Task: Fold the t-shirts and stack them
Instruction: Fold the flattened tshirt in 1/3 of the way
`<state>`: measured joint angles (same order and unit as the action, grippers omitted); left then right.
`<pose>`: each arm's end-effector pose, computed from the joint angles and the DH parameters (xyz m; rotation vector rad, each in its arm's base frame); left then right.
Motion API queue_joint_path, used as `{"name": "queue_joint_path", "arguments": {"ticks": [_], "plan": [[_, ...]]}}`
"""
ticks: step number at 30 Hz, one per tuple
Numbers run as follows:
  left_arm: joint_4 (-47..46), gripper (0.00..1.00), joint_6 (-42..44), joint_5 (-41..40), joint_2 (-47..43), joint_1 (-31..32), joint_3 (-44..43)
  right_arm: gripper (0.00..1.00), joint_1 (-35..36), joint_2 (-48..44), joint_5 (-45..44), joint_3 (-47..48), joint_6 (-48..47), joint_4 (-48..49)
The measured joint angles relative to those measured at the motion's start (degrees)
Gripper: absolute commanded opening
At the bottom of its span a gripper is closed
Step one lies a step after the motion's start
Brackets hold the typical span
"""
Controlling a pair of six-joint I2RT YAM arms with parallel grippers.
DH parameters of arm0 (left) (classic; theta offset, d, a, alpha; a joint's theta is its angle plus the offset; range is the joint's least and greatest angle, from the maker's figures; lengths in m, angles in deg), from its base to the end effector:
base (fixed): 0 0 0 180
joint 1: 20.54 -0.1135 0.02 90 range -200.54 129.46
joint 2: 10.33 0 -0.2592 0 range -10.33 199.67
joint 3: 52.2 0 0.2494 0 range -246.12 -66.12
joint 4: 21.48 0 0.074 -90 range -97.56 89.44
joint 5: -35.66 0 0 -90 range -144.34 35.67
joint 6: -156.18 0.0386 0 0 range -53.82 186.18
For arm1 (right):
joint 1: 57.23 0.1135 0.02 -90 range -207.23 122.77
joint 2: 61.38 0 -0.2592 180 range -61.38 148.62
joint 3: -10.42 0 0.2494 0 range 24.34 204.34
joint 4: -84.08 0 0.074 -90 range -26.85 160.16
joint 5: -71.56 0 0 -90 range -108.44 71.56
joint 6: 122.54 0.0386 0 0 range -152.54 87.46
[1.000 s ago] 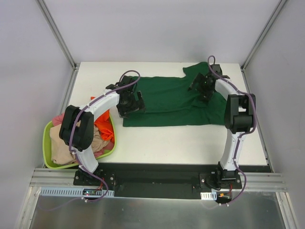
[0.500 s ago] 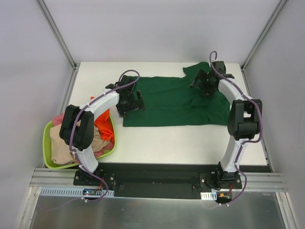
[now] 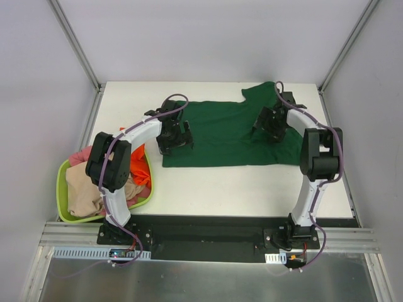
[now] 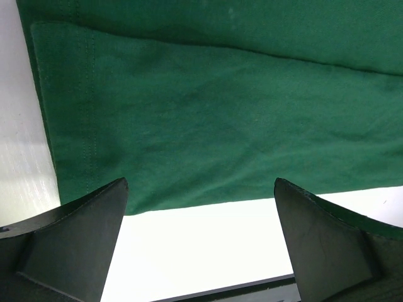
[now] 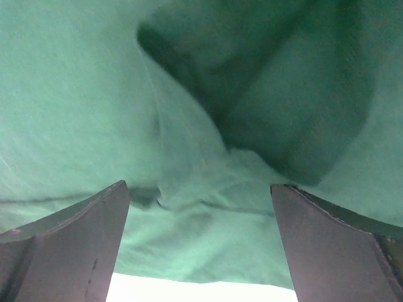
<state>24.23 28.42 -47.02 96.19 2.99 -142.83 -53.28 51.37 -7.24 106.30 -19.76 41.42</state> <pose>0.3528 -0.1590 0.1949 -0.2949 2.7196 -0.5033 0.4141 0.0361 0.1837 0.1320 2.6188 0.3581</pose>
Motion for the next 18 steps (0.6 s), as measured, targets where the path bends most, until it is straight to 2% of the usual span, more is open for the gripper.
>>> {"name": "queue_joint_path", "arguments": {"ticks": [3,11,15,18], "plan": [[-0.04,0.99,0.33,-0.04,0.0,0.0,0.0,0.96,0.94,5.31,0.24,5.86,0.68,0.74],[-0.07,0.99,0.9,-0.48,-0.02,-0.02,0.15,0.96,5.29,18.18,2.23,31.17,2.84,3.65],[-0.07,0.99,0.92,-0.55,-0.02,-0.02,0.57,0.96,6.95,18.32,3.26,34.25,2.69,4.85],[-0.09,0.99,0.94,-0.52,-0.02,-0.02,0.57,0.96,6.69,15.5,2.86,29.73,0.44,4.52]]}}
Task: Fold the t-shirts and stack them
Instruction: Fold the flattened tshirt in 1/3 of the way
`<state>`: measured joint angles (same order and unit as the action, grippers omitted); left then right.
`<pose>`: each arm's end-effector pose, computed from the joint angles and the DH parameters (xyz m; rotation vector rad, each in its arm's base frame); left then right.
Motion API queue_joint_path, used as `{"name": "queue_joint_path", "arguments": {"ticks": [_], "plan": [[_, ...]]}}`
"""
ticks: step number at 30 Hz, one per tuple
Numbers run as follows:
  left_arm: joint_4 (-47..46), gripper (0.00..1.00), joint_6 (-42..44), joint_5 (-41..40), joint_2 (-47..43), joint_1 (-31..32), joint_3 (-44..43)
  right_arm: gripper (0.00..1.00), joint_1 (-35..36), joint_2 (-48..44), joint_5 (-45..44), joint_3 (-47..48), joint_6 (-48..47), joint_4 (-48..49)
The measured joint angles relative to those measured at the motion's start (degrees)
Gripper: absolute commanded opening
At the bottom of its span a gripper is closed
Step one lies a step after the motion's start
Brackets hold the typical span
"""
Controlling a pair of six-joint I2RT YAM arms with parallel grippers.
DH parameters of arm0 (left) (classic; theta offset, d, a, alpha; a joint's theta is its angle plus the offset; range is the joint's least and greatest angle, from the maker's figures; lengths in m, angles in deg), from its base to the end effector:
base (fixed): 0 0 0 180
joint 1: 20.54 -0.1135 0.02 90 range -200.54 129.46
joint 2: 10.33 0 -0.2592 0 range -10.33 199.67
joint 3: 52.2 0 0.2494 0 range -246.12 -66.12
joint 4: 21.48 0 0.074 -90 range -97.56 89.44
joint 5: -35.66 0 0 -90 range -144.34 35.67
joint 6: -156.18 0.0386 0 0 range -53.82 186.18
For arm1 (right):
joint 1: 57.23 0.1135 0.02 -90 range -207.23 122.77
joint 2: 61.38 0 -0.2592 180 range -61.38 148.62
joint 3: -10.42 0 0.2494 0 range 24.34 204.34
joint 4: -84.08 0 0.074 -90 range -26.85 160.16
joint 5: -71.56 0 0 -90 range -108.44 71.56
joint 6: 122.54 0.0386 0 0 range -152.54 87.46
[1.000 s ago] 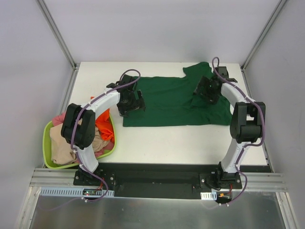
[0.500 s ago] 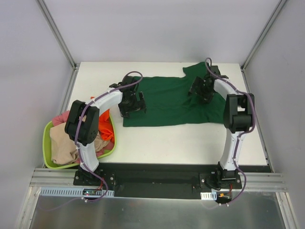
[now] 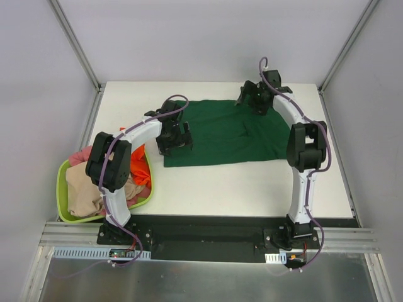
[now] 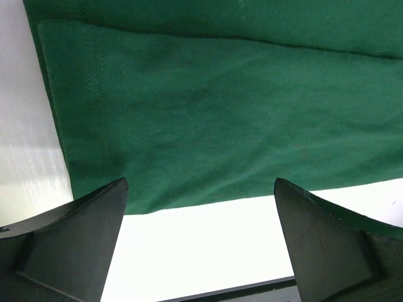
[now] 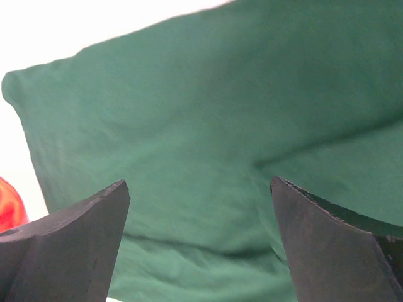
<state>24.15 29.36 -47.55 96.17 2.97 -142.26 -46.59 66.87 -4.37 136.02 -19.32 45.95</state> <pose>0.3516 -0.1579 0.1922 -0.2772 2.7246 -0.4826 0.5034 0.1041 0.2327 -0.0783 2.3050 0.4960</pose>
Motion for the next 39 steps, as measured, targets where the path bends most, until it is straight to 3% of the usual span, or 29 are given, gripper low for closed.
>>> {"name": "queue_joint_path", "arguments": {"ticks": [10,14,20,30,39], "plan": [[-0.31,0.99,0.37,1.99,2.1,0.0,-6.75,0.96,-10.97,-21.53,-4.24,-29.4,-5.07,-3.91],[-1.97,0.99,0.48,2.29,6.21,0.0,-10.23,0.96,-14.95,-20.13,-4.13,-32.63,-5.11,-4.52],[-2.34,0.99,0.48,1.64,9.6,-0.42,-8.57,0.96,-17.66,-17.2,-2.58,-34.1,-4.96,-4.83],[-5.79,0.99,0.48,1.62,6.97,-1.11,-3.67,0.96,-25.07,-18.91,8.13,-38.36,-5.84,-2.54],[-7.56,0.99,0.37,3.58,0.76,-0.22,5.33,0.96,-25.92,-28.72,5.18,-50.47,-4.61,-2.62]]}}
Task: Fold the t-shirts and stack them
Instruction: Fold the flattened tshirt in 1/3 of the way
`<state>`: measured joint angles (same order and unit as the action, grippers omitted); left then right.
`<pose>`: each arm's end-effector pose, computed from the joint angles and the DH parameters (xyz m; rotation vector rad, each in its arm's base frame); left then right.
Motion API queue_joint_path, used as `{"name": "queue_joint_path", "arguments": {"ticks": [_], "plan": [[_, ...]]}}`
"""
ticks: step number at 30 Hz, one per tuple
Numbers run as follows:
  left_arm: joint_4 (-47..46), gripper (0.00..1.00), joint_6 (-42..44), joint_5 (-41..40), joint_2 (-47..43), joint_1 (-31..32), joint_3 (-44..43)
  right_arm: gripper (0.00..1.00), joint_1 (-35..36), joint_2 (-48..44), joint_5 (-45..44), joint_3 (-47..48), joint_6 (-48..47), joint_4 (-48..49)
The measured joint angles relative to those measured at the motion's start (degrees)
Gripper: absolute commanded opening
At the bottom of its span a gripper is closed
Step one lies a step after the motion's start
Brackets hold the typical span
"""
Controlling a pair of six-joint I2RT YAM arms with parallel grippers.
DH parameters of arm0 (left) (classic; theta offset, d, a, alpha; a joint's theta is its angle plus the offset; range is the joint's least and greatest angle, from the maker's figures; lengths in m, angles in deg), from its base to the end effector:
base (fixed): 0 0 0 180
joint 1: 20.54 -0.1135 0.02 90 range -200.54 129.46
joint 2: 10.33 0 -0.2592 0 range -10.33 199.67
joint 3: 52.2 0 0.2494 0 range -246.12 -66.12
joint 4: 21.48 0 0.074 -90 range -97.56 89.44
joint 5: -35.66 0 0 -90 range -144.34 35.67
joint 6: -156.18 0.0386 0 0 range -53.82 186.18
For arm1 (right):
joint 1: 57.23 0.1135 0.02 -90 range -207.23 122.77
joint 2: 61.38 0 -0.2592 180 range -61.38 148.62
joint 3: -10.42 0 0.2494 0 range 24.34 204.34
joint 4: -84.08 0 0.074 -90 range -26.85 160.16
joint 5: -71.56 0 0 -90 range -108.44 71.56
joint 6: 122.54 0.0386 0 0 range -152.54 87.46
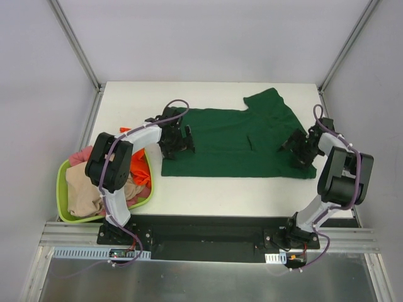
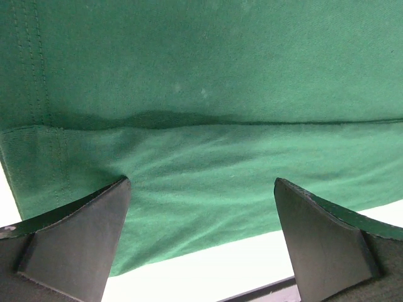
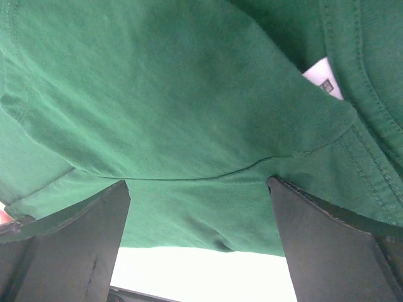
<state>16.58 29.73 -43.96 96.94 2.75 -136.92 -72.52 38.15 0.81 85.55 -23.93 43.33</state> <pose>0.3483 -0.1575 0.1678 -0.2481 2.7183 -0.5714 0.3279 -0.0764 0.1659 0.4537 2.6240 0.4164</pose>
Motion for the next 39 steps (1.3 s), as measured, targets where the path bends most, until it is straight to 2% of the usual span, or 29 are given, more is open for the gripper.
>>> {"name": "queue_joint_path", "arguments": {"ticks": [6,11,21,26,32,39], "plan": [[0.31,0.99,-0.98,-0.2,-6.49,4.07,7.98,0.96,-4.02,-11.19,-1.36,-12.33,3.41,-0.24],[1.44,0.99,-3.41,-0.61,-12.04,8.94,14.49,0.96,-10.64,-19.8,-0.33,-20.41,3.93,-2.25],[2.25,0.99,-9.31,-2.71,-22.62,15.43,25.24,0.96,-13.29,-30.03,-3.3,-26.99,2.38,-6.45],[2.43,0.99,-10.71,-4.07,-23.1,15.74,25.62,0.96,-13.33,-34.34,-6.27,-29.05,2.29,-8.59],[4.17,0.99,-10.49,-5.97,-22.91,15.72,23.8,0.96,-13.4,-34.8,-8.76,-28.74,1.57,-9.77],[7.39,0.99,-6.45,-6.14,-24.5,15.5,16.26,0.96,-13.33,-41.59,-9.55,-23.39,0.22,-11.63]]}}
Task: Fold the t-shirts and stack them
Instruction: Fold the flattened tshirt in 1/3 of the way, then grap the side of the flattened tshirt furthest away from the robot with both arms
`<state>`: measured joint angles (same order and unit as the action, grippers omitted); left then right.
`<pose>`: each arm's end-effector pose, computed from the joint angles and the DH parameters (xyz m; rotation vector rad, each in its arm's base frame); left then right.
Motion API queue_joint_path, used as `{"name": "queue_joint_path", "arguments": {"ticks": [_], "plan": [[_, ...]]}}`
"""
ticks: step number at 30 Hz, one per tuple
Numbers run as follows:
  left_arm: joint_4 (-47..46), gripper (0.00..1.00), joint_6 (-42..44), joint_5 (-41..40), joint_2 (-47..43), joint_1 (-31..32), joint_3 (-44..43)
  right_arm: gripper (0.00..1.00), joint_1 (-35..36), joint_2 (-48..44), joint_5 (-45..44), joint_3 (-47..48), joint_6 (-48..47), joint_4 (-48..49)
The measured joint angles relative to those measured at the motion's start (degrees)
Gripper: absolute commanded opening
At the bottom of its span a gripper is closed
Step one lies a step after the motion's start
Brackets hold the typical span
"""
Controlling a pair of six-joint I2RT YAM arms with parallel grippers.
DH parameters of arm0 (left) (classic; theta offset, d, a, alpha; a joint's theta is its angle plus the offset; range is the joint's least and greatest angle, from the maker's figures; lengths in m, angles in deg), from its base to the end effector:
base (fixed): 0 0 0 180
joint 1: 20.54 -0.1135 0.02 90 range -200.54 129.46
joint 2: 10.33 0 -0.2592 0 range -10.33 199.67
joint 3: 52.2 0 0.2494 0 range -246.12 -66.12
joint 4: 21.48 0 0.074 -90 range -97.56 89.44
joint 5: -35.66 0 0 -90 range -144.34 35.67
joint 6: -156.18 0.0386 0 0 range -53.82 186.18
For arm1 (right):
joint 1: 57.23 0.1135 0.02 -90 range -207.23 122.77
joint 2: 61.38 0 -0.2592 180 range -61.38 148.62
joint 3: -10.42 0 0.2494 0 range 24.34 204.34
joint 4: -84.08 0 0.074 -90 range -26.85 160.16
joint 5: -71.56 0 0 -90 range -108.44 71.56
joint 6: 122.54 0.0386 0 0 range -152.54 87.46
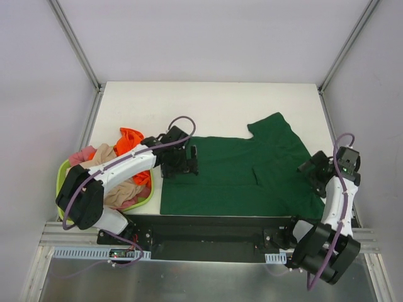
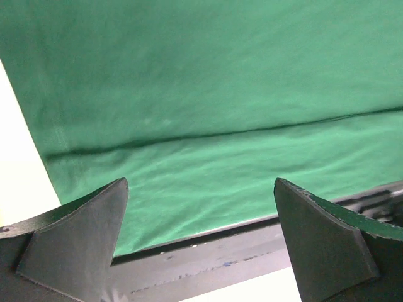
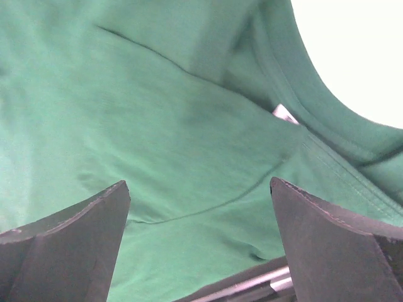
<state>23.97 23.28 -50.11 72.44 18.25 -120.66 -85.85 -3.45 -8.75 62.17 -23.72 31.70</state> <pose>0.2209 -0.1812 0.2118 -0.0708 2.7344 -0.5598 0.1688 -0.0847 0.2107 0.7673 2.4555 0.0903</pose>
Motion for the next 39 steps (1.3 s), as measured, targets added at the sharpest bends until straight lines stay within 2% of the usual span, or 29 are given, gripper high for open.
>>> {"name": "queue_joint_path", "arguments": {"ticks": [3,6,10,13,18,25,35,39], "plan": [[0.83,0.99,2.54,0.28,0.61,-2.34,-6.21,0.96,2.27,-3.34,0.04,5.33,-1.22,0.02],[1.46,0.99,4.81,-0.2,3.65,-7.54,-13.2,0.96,7.69,-3.8,-0.57,11.21,-2.93,0.96],[4.33,0.99,7.63,-3.17,13.35,-13.81,-26.12,0.96,20.5,-0.68,-6.71,16.41,-6.93,7.1],[8.59,0.89,9.62,-7.26,23.85,-16.22,-39.17,0.96,25.88,6.93,-8.98,20.98,-9.79,11.06],[12.81,0.68,11.61,-10.47,36.72,-18.16,-51.43,0.96,27.96,27.12,-11.63,34.27,-13.25,14.78],[16.48,0.6,11.91,-7.69,45.03,-21.73,-53.64,0.96,29.2,49.83,-16.48,52.78,-15.91,14.25],[17.33,0.5,11.15,-4.11,45.94,-22.6,-53.02,0.96,29.33,66.95,-13.42,73.4,-16.37,10.25],[16.85,0.37,10.43,-2.49,46.38,-22.6,-50.95,0.96,29.38,72.19,-12.2,78.36,-15.82,8.24]]}}
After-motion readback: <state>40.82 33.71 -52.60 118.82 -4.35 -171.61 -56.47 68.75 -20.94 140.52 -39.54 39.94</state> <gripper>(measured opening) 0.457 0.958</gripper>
